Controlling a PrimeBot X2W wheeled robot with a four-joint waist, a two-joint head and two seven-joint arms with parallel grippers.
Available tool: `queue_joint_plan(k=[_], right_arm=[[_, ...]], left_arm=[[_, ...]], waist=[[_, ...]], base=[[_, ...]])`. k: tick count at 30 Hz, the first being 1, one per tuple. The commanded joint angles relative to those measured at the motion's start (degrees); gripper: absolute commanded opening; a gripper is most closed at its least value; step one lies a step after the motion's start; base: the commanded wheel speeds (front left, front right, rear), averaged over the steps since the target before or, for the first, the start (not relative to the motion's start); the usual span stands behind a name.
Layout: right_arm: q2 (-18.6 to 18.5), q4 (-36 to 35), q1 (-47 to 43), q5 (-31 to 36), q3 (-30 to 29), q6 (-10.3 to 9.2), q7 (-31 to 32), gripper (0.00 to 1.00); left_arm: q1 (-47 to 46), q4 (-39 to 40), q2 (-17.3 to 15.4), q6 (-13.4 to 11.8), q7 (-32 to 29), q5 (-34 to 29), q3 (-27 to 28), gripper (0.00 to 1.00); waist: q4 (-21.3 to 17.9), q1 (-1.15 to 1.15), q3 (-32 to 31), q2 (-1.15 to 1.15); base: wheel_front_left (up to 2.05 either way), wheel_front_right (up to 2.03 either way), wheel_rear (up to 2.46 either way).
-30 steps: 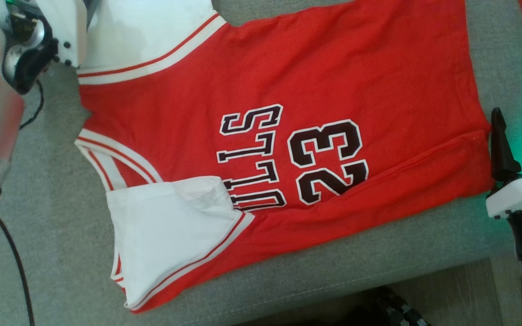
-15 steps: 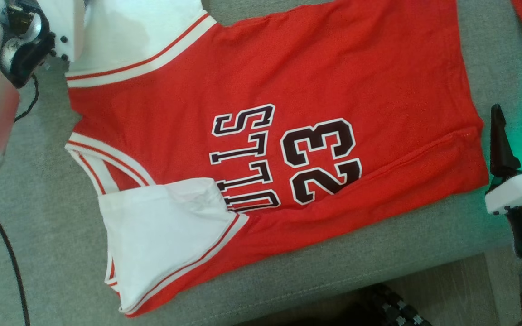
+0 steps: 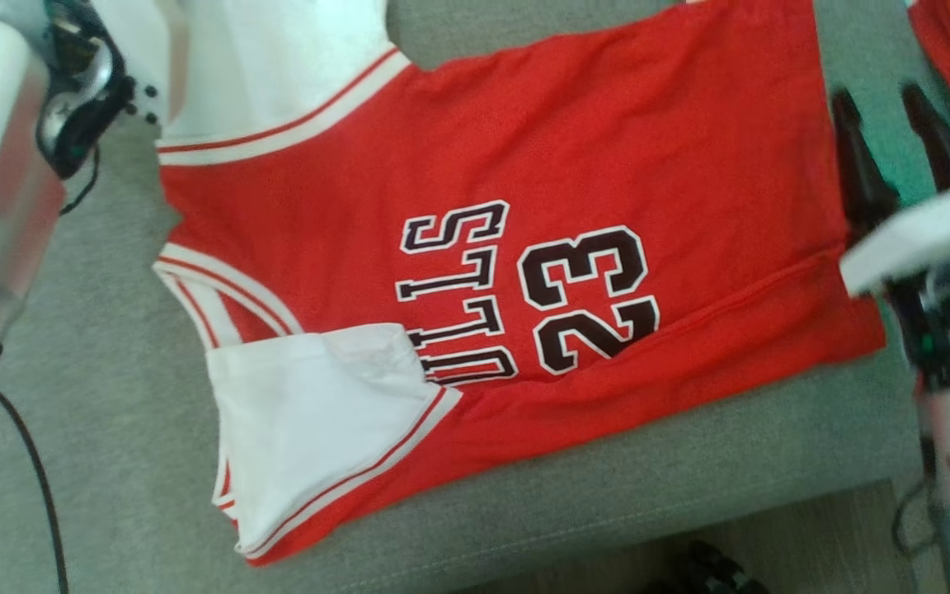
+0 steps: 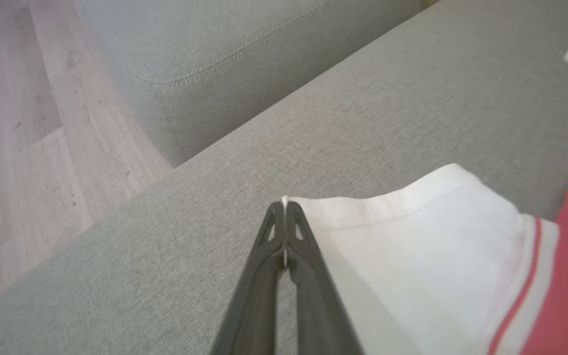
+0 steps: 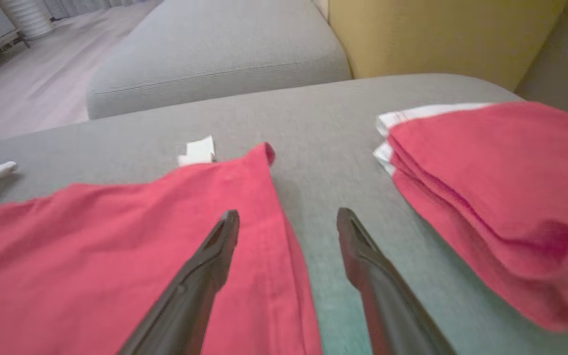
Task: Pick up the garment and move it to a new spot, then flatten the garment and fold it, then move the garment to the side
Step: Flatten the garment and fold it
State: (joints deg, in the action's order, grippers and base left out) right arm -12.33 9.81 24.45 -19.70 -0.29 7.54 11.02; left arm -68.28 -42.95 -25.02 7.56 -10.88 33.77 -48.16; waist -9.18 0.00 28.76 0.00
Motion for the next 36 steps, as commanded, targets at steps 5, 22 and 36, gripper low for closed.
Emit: queue_joint_plan(k=[5, 22, 36], right_arm=[[-1.73, 4.87, 7.67, -2.05, 3.49, -0.05, 5.05, 1.0], [-3.44, 26.67, 22.48, 0.68, 7.72, -0.05, 10.13, 1.0], [-4.88, 34.5, 28.5, -0.6, 9.5, -0.05, 6.53, 0.89]], left_arm=[[-1.42, 4.14, -1.92, -0.08, 1.82, 1.22, -0.69, 0.0], [0.09, 14.73, -4.13, -0.71, 0.66, 2.55, -3.53, 0.0], [0.87, 17.79, -5.27, -1.7, 0.02, 3.38, -3.7, 0.0]], waist=[[2.93, 0.0, -2.87, 0.0], [7.55, 0.0, -4.22, 0.0], [9.13, 0.0, -3.87, 0.0]], base=[[0.0, 0.0, 0.0], [0.0, 0.0, 0.0], [0.0, 0.0, 0.0]])
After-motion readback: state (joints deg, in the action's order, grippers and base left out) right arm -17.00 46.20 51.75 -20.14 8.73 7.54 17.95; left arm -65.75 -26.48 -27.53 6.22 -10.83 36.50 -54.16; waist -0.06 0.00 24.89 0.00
